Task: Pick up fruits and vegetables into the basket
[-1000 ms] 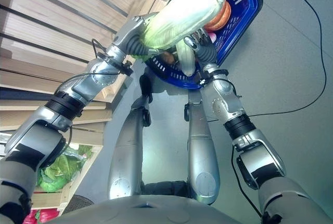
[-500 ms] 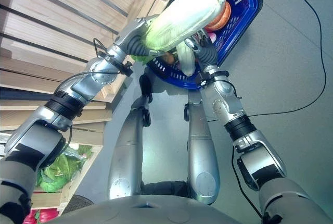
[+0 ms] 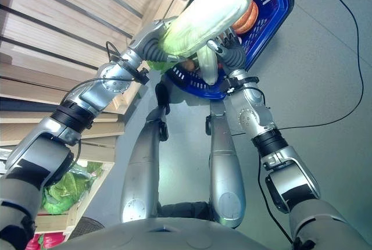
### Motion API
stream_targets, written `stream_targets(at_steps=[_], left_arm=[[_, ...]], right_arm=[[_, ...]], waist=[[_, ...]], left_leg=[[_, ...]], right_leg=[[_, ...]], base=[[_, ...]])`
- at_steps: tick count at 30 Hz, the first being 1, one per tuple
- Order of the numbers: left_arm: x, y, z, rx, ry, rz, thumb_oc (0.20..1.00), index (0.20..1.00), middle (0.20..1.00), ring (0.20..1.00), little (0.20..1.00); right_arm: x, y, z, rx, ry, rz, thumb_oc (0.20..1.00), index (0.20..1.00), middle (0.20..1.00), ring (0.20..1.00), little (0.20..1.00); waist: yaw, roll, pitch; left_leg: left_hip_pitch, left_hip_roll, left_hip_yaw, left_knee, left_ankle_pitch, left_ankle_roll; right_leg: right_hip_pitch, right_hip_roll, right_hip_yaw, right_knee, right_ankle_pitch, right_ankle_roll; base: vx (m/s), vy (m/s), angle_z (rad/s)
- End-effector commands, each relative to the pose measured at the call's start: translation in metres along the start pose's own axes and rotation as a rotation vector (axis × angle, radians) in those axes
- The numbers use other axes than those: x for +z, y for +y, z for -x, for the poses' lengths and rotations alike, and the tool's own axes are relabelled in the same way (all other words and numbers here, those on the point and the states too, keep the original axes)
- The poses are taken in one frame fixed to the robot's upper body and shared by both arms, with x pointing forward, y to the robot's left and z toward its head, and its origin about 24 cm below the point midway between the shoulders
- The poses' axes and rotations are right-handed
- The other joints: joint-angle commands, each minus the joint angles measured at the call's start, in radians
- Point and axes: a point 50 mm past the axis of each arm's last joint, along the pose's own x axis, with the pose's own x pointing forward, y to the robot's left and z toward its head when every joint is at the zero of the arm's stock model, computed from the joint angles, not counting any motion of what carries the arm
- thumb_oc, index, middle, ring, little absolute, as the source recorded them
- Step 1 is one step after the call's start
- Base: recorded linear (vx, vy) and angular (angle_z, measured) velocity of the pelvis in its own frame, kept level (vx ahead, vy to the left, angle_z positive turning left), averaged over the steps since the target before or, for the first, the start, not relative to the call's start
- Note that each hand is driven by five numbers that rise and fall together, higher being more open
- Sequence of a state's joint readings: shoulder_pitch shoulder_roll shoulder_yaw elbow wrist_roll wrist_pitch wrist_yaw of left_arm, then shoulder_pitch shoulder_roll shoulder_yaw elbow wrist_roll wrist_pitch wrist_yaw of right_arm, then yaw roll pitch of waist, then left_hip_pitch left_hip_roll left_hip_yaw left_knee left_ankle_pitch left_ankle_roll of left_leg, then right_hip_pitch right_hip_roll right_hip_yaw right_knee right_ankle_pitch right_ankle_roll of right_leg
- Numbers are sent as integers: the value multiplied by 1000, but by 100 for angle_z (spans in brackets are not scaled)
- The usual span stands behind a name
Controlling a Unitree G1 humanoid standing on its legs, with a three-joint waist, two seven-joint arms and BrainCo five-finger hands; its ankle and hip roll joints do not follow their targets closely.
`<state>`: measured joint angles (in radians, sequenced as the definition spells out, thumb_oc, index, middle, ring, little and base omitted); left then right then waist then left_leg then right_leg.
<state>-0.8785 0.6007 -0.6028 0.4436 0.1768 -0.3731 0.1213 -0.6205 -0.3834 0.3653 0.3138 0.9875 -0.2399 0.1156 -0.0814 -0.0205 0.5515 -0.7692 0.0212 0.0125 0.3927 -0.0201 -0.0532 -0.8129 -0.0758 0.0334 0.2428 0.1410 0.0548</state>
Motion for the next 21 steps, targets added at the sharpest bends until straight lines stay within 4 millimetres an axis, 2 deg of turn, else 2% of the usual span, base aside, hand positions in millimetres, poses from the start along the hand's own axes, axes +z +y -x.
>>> stream_targets(at_steps=[1,12,21], left_arm=[[28,-7,-1,-31,-146,32,200,200,200,200,200],[28,-5,-1,-21,-155,65,200,200,200,200,200],[24,-8,-2,-92,-114,32,200,200,200,200,200]], right_arm=[[29,27,-5,200,-136,-107,1000,1000,1000,1000,1000],[19,32,-3,302,-73,-227,1000,1000,1000,1000,1000],[23,31,-4,321,-109,-270,1000,1000,1000,1000,1000]], waist=[[25,3,-31],[30,0,-31],[30,-2,-31]], left_leg=[[29,-20,-8,-117,63,-9],[27,-21,-14,-118,65,-11],[30,-23,-16,-125,66,-12]], right_leg=[[53,26,-88,99,-102,40],[55,20,-95,93,-102,42],[57,21,-98,88,-100,43]], base=[[0,0,0],[-3,-5,2],[0,0,0]])
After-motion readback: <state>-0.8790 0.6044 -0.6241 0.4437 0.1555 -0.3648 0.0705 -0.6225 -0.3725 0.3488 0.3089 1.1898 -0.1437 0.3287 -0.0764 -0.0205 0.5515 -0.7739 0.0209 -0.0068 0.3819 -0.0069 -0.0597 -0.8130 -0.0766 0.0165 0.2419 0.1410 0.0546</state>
